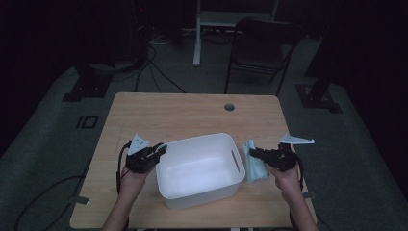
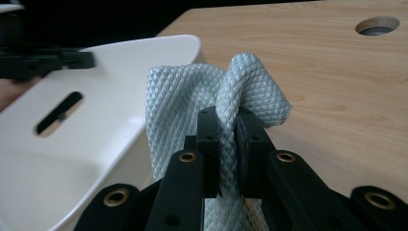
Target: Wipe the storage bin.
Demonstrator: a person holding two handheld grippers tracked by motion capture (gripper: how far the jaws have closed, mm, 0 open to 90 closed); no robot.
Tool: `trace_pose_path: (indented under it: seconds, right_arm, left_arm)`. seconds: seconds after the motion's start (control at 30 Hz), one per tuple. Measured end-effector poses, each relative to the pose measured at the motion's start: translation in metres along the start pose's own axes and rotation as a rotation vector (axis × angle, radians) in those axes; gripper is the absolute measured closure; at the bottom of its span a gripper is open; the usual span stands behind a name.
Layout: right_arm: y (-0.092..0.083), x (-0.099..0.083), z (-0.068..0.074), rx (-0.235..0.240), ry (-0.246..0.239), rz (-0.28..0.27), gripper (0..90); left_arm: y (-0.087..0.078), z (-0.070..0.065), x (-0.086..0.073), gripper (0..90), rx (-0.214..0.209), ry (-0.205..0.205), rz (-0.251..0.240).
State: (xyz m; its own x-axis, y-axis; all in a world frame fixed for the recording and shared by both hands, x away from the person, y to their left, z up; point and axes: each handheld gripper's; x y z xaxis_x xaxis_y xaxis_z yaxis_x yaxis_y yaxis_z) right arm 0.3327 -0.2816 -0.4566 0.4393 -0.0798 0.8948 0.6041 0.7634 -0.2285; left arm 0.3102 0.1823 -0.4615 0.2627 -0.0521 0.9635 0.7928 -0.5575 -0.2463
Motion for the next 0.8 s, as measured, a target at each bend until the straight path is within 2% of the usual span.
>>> trace_pose_path:
  seconds: [0.13, 0.27, 0.4, 0.57, 0.63, 0.7, 0.8]
  right_arm:
    - [-0.013, -0.008, 0.009, 0.009, -0.006, 0.006, 82.3]
    - [-0.016, -0.019, 0.019, 0.016, -0.018, 0.019, 82.2]
    - [-0.012, -0.027, 0.025, 0.023, -0.03, 0.037, 82.2]
    - [0.001, -0.039, 0.029, 0.046, -0.034, 0.092, 82.1]
    - [0.005, -0.042, 0.029, 0.046, -0.024, 0.096, 82.1]
    - [0.007, -0.045, 0.026, 0.048, -0.011, 0.099, 82.2]
    - [0.013, -0.051, 0.022, 0.034, 0.001, 0.129, 82.2]
  left_arm:
    - [0.0, 0.0, 0.0, 76.8, 0.001, 0.004, 0.002]
    - [0.0, -0.001, 0.001, 76.9, 0.004, 0.013, 0.006]
    - [0.0, -0.001, 0.001, 77.0, 0.006, 0.016, 0.007]
    - [0.0, -0.001, 0.001, 77.0, 0.007, 0.016, 0.007]
    - [0.0, -0.002, 0.001, 77.1, 0.011, 0.029, 0.013]
    - [0.0, -0.002, 0.001, 77.1, 0.014, 0.026, 0.011]
    - [0.0, -0.003, 0.001, 77.2, 0.018, 0.025, 0.011]
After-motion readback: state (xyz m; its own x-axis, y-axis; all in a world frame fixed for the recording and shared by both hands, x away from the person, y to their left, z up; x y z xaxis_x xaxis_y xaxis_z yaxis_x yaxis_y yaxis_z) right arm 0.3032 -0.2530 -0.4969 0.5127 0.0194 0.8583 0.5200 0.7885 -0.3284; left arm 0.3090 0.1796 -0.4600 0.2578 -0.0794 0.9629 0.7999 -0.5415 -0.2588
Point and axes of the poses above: each handheld gripper's, and its own axes: y roughly forward along the jaws, x roughly out of its top, z roughly to its left, and after that the axes turned 12 degrees about -z, right-handed
